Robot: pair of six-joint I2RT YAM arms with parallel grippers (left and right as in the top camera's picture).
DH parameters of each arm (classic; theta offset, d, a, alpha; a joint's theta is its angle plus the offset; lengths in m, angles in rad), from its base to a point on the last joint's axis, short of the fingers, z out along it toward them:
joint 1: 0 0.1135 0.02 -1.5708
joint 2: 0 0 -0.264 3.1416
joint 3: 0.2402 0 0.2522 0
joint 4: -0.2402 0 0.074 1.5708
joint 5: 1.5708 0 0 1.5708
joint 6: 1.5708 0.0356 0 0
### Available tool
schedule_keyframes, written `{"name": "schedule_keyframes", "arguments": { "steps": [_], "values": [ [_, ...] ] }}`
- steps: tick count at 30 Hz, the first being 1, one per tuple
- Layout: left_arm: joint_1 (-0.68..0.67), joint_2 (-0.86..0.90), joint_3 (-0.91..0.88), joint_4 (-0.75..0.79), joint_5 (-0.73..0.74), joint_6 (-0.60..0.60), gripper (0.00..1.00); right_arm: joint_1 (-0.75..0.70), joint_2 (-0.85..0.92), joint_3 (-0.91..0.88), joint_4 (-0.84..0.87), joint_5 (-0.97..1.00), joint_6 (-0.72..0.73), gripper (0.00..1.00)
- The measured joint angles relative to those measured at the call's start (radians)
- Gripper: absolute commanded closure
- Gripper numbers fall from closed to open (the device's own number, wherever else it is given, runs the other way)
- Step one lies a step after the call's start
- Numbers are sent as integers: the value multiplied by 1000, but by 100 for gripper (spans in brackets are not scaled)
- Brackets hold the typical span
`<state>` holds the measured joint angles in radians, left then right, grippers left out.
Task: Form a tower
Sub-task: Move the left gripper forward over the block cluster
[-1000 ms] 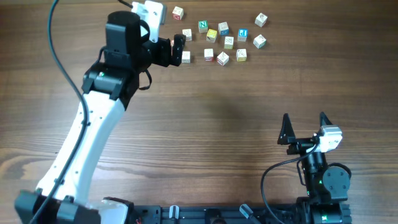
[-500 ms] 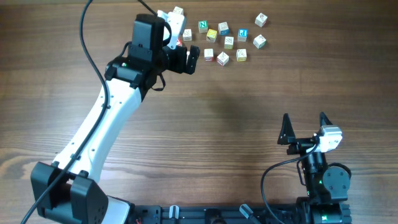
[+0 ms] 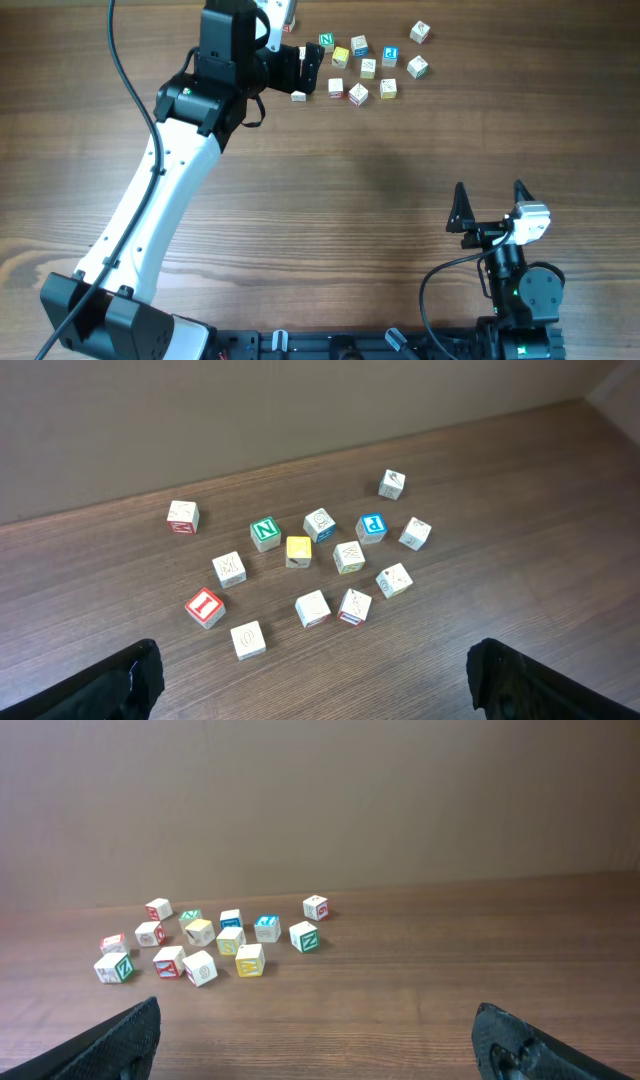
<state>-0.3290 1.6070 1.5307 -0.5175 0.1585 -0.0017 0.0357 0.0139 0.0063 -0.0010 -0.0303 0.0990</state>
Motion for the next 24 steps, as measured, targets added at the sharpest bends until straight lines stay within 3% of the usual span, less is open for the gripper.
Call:
{"name": "schedule_keyframes", "arguments": {
  "steps": [6, 14, 24],
  "values": [
    [-6, 22, 1, 10, 2, 0, 0, 0, 0, 0, 0, 0, 0, 0],
    [-7, 221, 8, -23, 5, -1, 0, 0, 0, 0, 0, 0, 0, 0],
    [-10, 249, 8, 52, 5, -3, 0, 0, 0, 0, 0, 0, 0, 0]
  ]
}}
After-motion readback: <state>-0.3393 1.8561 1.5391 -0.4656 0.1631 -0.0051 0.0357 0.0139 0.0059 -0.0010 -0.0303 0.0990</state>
